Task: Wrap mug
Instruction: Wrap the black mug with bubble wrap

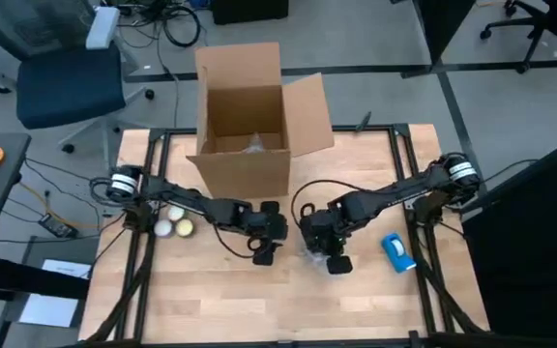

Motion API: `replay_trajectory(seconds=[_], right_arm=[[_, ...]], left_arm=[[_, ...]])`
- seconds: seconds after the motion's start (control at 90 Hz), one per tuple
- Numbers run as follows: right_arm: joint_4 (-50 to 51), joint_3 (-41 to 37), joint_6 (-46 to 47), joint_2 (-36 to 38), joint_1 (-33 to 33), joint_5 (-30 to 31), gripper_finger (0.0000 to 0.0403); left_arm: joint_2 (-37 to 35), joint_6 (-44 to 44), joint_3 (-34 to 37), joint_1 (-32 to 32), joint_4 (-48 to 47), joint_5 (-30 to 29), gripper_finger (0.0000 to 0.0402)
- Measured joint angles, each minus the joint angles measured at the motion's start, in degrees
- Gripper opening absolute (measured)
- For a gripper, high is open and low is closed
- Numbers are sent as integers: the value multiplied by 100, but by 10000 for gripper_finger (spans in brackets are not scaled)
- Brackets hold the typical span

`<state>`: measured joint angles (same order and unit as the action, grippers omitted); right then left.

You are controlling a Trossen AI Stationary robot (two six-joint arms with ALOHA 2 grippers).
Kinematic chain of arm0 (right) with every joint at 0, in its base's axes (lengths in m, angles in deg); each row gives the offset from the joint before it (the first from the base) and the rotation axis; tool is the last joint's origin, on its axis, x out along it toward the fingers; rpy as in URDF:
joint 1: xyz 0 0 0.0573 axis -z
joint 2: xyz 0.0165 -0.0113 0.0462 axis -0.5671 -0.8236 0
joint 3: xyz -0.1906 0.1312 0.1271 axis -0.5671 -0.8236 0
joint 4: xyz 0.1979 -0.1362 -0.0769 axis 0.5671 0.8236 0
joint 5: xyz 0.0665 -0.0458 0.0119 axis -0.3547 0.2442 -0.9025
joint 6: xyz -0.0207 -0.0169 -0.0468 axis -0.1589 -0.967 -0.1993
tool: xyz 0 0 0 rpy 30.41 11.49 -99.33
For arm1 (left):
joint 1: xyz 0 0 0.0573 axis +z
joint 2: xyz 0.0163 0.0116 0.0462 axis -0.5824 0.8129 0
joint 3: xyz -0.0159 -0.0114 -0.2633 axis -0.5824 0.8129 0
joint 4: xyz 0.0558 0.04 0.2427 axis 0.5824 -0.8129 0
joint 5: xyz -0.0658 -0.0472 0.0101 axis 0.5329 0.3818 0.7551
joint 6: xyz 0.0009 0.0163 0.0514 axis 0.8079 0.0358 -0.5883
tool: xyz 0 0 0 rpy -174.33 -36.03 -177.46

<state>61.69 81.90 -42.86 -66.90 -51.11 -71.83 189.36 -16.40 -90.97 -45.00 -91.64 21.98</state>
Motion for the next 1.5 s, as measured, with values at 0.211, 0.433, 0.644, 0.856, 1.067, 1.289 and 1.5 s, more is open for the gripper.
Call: replay_trajectory(seconds=[0.211, 0.433, 0.644, 0.856, 1.067, 1.289, 1.5], right_arm=[[-81, 19, 0, 15, -165, 642, 0], [-1215, -938, 155, 15, 22, 728, 0], [-1063, -1364, 552, 26, 55, 696, 0], [267, -228, 535, 138, -99, 1172, 0], [148, 447, 291, 130, -184, 2079, 0], [-448, -152, 520, 114, -133, 2271, 0], [-1649, -983, 781, 114, -174, 1631, 0]], left_arm=[[-10, 16, 0, 4, 199, 11, 173], [-7, 71, 0, 3, 251, 150, 173], [-7, 116, 0, 4, 188, 150, 173], [-7, 33, 0, 6, 204, 129, 172], [-7, 28, 0, 6, 166, 126, 173], [-7, 71, 0, 6, 108, 122, 173], [-7, 110, 0, 6, 95, 122, 173]])
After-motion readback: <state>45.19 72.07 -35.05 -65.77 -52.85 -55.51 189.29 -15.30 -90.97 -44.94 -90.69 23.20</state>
